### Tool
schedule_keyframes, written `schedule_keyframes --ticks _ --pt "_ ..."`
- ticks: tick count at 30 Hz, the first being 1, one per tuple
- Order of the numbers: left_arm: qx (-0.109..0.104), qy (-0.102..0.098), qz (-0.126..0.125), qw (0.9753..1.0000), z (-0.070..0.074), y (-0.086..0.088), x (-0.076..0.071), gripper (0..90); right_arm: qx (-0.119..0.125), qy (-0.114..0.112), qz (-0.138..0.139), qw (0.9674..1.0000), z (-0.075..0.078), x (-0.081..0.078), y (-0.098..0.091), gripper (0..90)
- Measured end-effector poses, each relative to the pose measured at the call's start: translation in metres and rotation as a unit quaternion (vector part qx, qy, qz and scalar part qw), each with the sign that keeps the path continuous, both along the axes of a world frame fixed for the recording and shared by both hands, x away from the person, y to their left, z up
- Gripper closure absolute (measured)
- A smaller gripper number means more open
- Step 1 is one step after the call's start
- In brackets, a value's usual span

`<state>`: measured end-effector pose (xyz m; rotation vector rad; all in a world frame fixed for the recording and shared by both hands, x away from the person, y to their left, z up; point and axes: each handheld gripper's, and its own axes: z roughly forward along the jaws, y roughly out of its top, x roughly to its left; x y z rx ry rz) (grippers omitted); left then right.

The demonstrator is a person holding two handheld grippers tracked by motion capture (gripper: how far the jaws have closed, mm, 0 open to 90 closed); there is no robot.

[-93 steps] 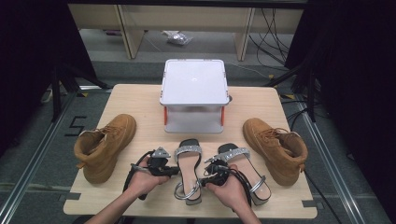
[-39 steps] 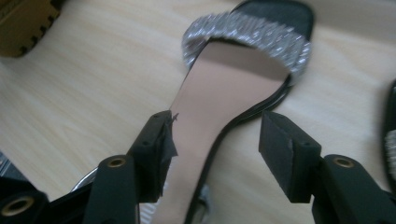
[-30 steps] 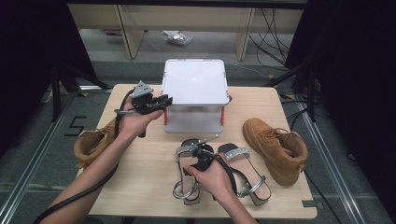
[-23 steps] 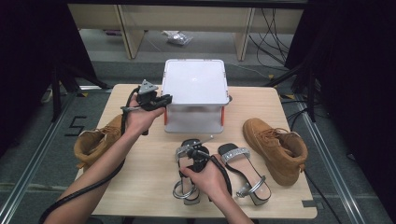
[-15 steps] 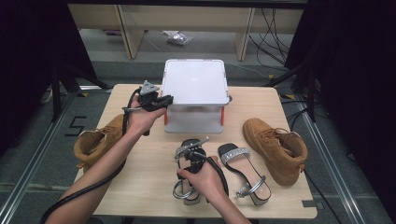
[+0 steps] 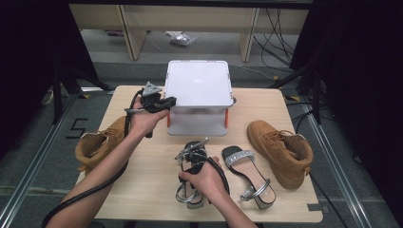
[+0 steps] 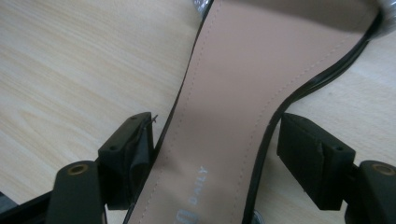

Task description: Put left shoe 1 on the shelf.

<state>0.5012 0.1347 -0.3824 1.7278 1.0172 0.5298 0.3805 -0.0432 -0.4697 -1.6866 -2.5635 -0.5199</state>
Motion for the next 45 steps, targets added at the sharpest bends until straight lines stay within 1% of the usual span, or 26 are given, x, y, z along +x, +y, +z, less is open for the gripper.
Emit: schedule_keyframes --ticks 2,3,4,5,7,8,10,12,14,16,18,19,21,22,23,25,26,27,28,29,31,34,40,42,43,45 --pt "-0.003 0.002 0.001 1.0 0.0 0.0 0.0 83.5 -0.006 0.001 0.009 0.9999 -0.002 0.002 0.001 28.7" --pt "-0.007 0.007 0.002 1.0 0.0 0.001 0.001 83.6 -0.003 0.008 -0.003 1.0 -0.002 0.001 0.003 28.9" --pt "-0.006 0.007 0.003 1.0 0.0 0.001 0.001 83.9 -0.001 0.023 0.006 0.9997 0.0 0.003 0.002 29.1" --pt "-0.006 0.007 0.002 1.0 0.0 0.001 0.001 84.0 -0.007 0.028 0.001 0.9996 0.001 0.003 0.003 29.9" --pt "-0.004 0.007 0.002 1.0 0.001 0.001 0.001 84.0 -0.02 0.027 0.032 0.999 0.003 0.007 -0.002 33.8" --pt "-0.004 0.007 0.002 1.0 0.001 0.001 0.001 84.1 -0.02 0.027 0.032 0.999 0.003 0.007 -0.002 33.8" --pt "-0.004 0.007 0.002 1.0 0.0 0.001 0.001 84.1 -0.042 0.033 0.045 0.9975 0.008 0.007 -0.009 40.2" --pt "-0.002 0.007 0.004 1.0 0.0 0.003 0.003 84.1 -0.058 0.026 0.05 0.9968 0.011 0.006 -0.015 42.8" --pt "-0.005 0.008 0.005 0.9999 -0.001 0.003 0.003 84.1 -0.072 0.019 0.067 0.9949 0.012 0.007 -0.022 43.4" --pt "-0.01 0.008 0.005 0.9999 -0.002 0.004 0.003 84.2 -0.07 0.017 0.065 0.9952 0.011 0.006 -0.025 43.4" --pt "-0.008 0.008 0.005 0.9999 -0.001 0.004 0.003 84.3 -0.071 0.014 0.065 0.9952 0.011 0.006 -0.025 43.2" --pt "-0.005 0.008 0.003 1.0 -0.001 0.003 0.003 84.3 -0.083 0.015 0.068 0.9941 0.012 0.004 -0.022 42.6" --pt "-0.005 0.009 0.003 0.9999 -0.001 0.003 0.004 84.3 -0.088 0.01 0.09 0.992 0.011 0.005 -0.022 42.1" --pt "-0.005 0.009 0.003 0.9999 -0.001 0.003 0.004 84.4 -0.093 0.009 0.085 0.992 0.011 0.004 -0.02 41.8" --pt "-0.005 0.009 0.003 0.9999 0.0 0.003 0.004 84.4 -0.088 0.014 0.076 0.9931 0.01 0.004 -0.019 41.7" --pt "-0.005 0.009 0.003 0.9999 -0.001 0.003 0.004 84.5 -0.085 0.011 0.077 0.9934 0.008 0.004 -0.02 41.4" --pt "-0.006 0.008 0.002 0.9999 -0.001 0.003 0.004 84.4 -0.087 0.018 0.07 0.9936 0.008 0.005 -0.018 41.3" --pt "-0.006 0.008 0.002 0.9999 -0.001 0.003 0.004 84.4 -0.089 0.011 0.086 0.9922 0.005 0.005 -0.019 41.7" --pt "-0.006 0.008 0.003 0.9999 -0.001 0.003 0.004 84.5 -0.096 0.012 0.089 0.9913 0.005 0.005 -0.018 42.0" --pt "-0.005 0.008 0.003 1.0 -0.001 0.003 0.004 84.5 -0.093 0.016 0.083 0.9921 0.004 0.005 -0.017 42.5" --pt "-0.005 0.007 0.002 1.0 -0.001 0.004 0.004 84.5 -0.095 0.012 0.086 0.9917 0.004 0.006 -0.019 43.2" --pt "-0.007 0.008 0.001 0.9999 -0.001 0.004 0.004 85.2 -0.08 0.019 0.072 0.994 0.005 0.007 -0.02 43.7" --pt "-0.004 0.008 -0.001 1.0 -0.001 0.004 0.004 86.8 -0.062 0.007 0.074 0.9953 0.008 0.011 -0.019 43.8" --pt "-0.004 0.007 -0.001 1.0 -0.001 0.004 0.004 87.1 -0.056 0.006 0.063 0.9964 0.01 0.011 -0.017 43.9" --pt "-0.006 0.008 -0.001 1.0 -0.002 0.005 0.005 87.2 -0.051 -0.006 0.063 0.9967 0.015 0.015 -0.016 43.8" --pt "-0.005 0.008 -0.001 1.0 -0.002 0.005 0.005 87.3 -0.046 -0.011 0.055 0.9974 0.021 0.02 -0.014 43.8"
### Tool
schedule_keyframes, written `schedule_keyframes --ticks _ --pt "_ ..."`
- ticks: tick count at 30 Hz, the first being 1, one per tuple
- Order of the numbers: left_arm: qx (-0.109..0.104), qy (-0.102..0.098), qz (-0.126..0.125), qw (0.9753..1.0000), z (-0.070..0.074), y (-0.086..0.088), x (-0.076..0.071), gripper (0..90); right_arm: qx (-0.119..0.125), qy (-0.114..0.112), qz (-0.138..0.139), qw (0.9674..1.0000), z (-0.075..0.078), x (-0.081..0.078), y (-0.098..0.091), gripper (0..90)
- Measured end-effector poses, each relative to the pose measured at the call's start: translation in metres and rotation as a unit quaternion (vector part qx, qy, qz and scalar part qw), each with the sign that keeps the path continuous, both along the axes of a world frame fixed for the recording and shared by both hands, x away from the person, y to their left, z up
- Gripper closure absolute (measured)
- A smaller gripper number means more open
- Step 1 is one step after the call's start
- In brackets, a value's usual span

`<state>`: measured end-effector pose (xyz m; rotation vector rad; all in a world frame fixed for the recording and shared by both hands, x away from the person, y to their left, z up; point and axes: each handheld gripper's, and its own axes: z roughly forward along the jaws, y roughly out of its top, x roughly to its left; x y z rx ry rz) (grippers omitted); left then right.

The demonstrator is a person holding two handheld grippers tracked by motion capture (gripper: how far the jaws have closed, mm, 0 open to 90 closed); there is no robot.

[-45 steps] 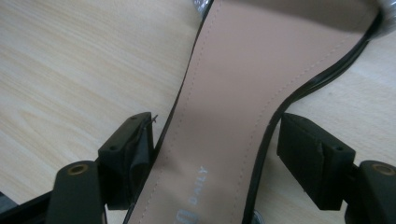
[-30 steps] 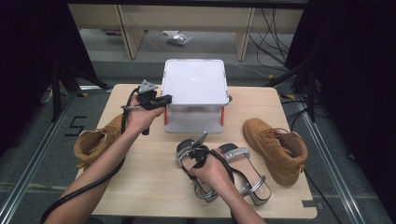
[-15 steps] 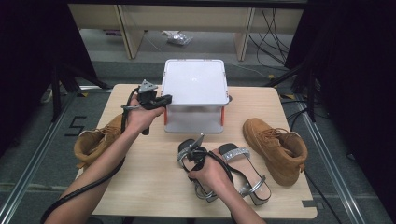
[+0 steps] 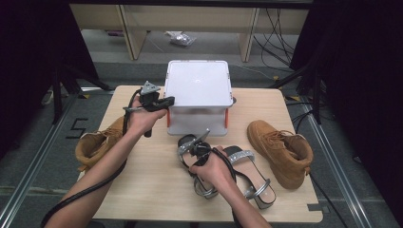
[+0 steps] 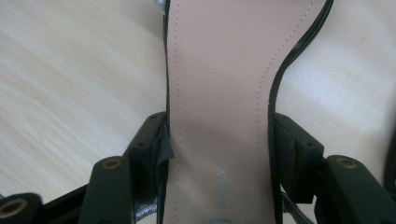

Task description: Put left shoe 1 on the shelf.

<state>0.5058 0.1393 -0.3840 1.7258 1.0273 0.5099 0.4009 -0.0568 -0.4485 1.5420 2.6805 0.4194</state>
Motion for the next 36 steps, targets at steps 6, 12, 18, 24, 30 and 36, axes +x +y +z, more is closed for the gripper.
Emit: schedule_keyframes --ticks 6,12,18,24,30,36 --pt "-0.005 0.002 -0.001 1.0 0.0 0.0 0.001 88.0 0.01 -0.026 -0.019 0.9994 0.014 0.032 0.013 43.8" --pt "-0.005 0.004 -0.003 1.0 0.0 0.001 0.001 88.4 0.022 -0.043 -0.029 0.9984 0.017 0.075 0.033 43.8" --pt "-0.003 0.005 -0.004 1.0 0.001 0.001 0.001 88.4 0.007 -0.057 -0.042 0.9975 0.0 0.103 0.045 43.7" --pt "-0.003 0.005 -0.005 1.0 0.0 0.0 0.001 88.5 0.007 -0.025 -0.057 0.998 -0.012 0.109 0.045 43.6" --pt "-0.003 0.004 -0.004 1.0 0.0 0.0 0.001 88.5 0.011 -0.031 -0.05 0.9982 -0.015 0.109 0.044 42.9" --pt "0.0 0.003 -0.004 1.0 0.001 0.0 0.001 88.7 0.03 -0.054 -0.021 0.9979 -0.014 0.102 0.035 40.3"
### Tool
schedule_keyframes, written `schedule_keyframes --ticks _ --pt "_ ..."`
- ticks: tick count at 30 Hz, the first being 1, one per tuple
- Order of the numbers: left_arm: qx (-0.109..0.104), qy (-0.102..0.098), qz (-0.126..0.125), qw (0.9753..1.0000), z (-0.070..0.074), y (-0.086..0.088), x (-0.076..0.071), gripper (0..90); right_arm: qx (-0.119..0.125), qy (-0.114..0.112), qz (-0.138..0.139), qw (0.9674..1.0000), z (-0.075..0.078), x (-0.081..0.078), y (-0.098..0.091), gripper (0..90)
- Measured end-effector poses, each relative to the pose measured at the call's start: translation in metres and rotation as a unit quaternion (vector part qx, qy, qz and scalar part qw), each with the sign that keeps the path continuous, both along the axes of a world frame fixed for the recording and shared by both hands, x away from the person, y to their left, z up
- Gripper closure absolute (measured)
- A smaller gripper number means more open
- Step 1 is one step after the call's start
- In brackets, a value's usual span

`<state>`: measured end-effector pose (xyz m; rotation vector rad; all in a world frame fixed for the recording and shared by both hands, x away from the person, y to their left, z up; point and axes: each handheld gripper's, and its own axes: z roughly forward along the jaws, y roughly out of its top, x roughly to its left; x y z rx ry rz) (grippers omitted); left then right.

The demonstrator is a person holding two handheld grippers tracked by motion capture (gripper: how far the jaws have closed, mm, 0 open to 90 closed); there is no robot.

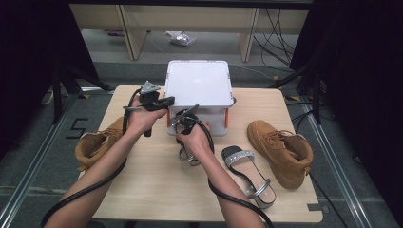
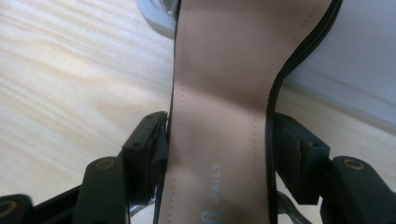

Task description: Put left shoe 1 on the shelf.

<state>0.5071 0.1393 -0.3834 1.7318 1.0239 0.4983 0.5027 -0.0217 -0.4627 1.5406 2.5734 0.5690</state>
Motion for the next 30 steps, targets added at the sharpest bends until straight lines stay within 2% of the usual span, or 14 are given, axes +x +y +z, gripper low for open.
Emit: schedule_keyframes --ticks 4,6,10,13,14,18,19,21,22,23,24,25,27,30 --pt "0.003 -0.003 0.003 1.0 0.0 0.0 -0.001 88.9 -0.024 -0.008 -0.007 0.9996 -0.004 0.002 -0.005 35.8" --pt "-0.002 -0.002 0.002 1.0 -0.001 0.0 -0.001 88.9 -0.003 -0.015 -0.039 0.9991 0.0 0.002 -0.003 32.0" --pt "0.002 0.0 0.001 1.0 0.0 -0.001 0.0 88.9 -0.018 -0.002 -0.029 0.9994 0.015 -0.001 -0.003 28.6" --pt "0.0 -0.001 0.001 1.0 0.0 0.0 0.0 88.9 -0.012 -0.025 -0.025 0.9993 0.029 -0.01 -0.01 30.8" --pt "-0.001 -0.002 0.0 1.0 0.0 0.0 0.0 88.9 -0.003 -0.046 -0.026 0.9986 0.038 -0.017 -0.015 32.1" --pt "0.004 -0.001 0.0 1.0 0.001 -0.001 0.0 88.9 0.022 -0.079 -0.025 0.9963 0.073 -0.042 -0.038 54.7" --pt "0.004 -0.001 0.0 1.0 0.001 -0.001 0.0 89.0 0.022 -0.079 -0.025 0.9963 0.073 -0.042 -0.038 54.7" --pt "0.008 0.0 0.0 1.0 0.001 -0.002 0.0 89.1 -0.004 -0.075 -0.002 0.9972 0.085 -0.056 -0.055 73.0" --pt "0.009 -0.001 0.001 1.0 0.001 -0.002 0.0 89.1 -0.015 -0.053 0.013 0.9984 0.085 -0.07 -0.071 81.1" --pt "0.009 -0.001 0.001 1.0 0.001 -0.002 0.0 89.1 -0.015 -0.053 0.013 0.9984 0.085 -0.07 -0.071 81.1" --pt "0.007 -0.001 0.002 1.0 0.001 -0.002 0.0 89.1 -0.025 -0.017 0.014 0.9994 0.074 -0.084 -0.081 86.5" --pt "0.004 -0.001 0.002 1.0 0.001 -0.002 0.0 89.1 -0.024 -0.009 0.024 0.9994 0.067 -0.091 -0.084 88.6" --pt "0.003 -0.001 0.002 1.0 0.0 -0.002 -0.001 89.1 -0.024 -0.006 0.05 0.9984 0.049 -0.101 -0.087 90.0" --pt "0.003 -0.003 0.004 1.0 0.0 -0.001 -0.001 89.2 0.005 -0.003 0.057 0.9984 0.026 -0.109 -0.081 90.0"
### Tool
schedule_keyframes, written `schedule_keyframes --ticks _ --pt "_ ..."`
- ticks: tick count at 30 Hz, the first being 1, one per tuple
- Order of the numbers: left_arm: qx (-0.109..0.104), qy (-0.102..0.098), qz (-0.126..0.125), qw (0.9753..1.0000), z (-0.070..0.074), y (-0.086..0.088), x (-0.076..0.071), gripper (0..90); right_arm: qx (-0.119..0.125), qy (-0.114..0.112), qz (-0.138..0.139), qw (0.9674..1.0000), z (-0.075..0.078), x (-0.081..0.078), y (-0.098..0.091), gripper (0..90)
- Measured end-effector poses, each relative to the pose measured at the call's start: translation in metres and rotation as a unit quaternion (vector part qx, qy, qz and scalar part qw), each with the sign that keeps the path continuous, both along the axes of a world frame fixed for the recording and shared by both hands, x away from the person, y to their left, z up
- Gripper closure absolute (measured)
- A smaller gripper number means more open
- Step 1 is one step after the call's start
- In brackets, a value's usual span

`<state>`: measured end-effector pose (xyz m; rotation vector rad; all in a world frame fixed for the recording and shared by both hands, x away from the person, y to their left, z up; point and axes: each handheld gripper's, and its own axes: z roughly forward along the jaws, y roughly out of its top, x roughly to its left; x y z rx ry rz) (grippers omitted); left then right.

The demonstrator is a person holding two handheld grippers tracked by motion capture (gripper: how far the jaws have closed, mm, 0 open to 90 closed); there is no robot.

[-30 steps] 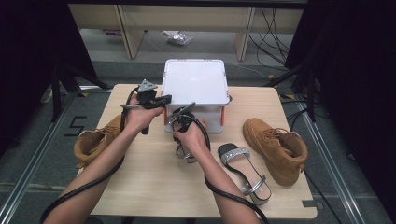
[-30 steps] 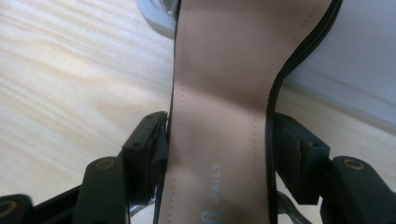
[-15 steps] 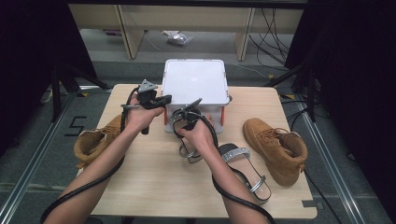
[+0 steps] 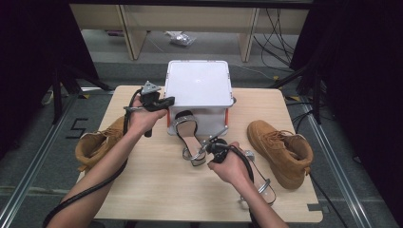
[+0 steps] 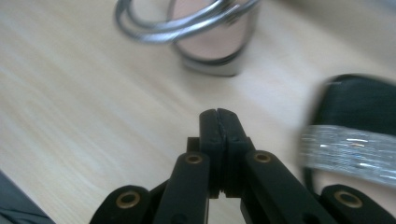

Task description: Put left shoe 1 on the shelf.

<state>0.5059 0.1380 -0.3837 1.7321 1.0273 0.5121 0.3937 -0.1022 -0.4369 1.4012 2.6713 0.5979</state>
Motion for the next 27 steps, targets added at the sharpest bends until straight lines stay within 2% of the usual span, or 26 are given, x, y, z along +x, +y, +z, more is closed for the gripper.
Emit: schedule_keyframes --ticks 2,3,4,6,8,12,15,16,17,18,23,27 --pt "-0.001 0.002 0.001 1.0 0.0 0.0 0.0 89.2 0.009 0.0 -0.002 1.0 -0.011 0.002 0.006 90.0" --pt "-0.001 0.002 0.001 1.0 0.0 0.0 0.0 89.2 0.009 0.0 -0.002 1.0 -0.011 0.002 0.006 90.0" --pt "-0.002 0.003 0.001 1.0 0.001 0.0 0.0 89.2 0.013 -0.024 0.003 0.9996 -0.018 0.007 0.01 90.0" --pt "-0.002 0.004 -0.001 1.0 0.001 0.0 0.001 89.2 0.018 -0.032 -0.004 0.9993 -0.021 0.012 0.014 89.0" --pt "-0.003 0.005 -0.002 1.0 0.001 0.0 0.001 89.2 0.013 -0.029 -0.001 0.9995 -0.024 0.015 0.016 88.8" --pt "-0.007 0.003 -0.001 1.0 0.0 0.001 0.001 89.2 0.028 -0.033 -0.023 0.9988 -0.025 0.015 0.017 89.6" --pt "-0.007 0.003 -0.001 1.0 0.0 0.001 0.001 89.3 0.048 -0.052 -0.049 0.9963 -0.023 0.013 0.017 90.0" --pt "-0.006 0.003 0.0 1.0 0.0 0.0 0.001 89.3 0.05 -0.064 -0.05 0.9954 -0.023 0.014 0.016 90.0" --pt "-0.006 0.003 0.0 1.0 0.0 0.0 0.001 89.2 0.05 -0.064 -0.05 0.9954 -0.023 0.014 0.016 90.0" --pt "-0.004 0.004 -0.001 1.0 0.0 0.0 0.001 89.2 0.059 -0.074 -0.056 0.9939 -0.021 0.017 0.016 90.0" --pt "-0.005 0.005 -0.002 1.0 0.0 0.0 0.001 89.3 0.062 -0.086 -0.06 0.9925 -0.017 0.022 0.021 90.0" --pt "-0.005 0.005 -0.002 1.0 0.0 0.0 0.001 89.2 0.06 -0.085 -0.068 0.9922 -0.023 0.035 0.027 90.0"
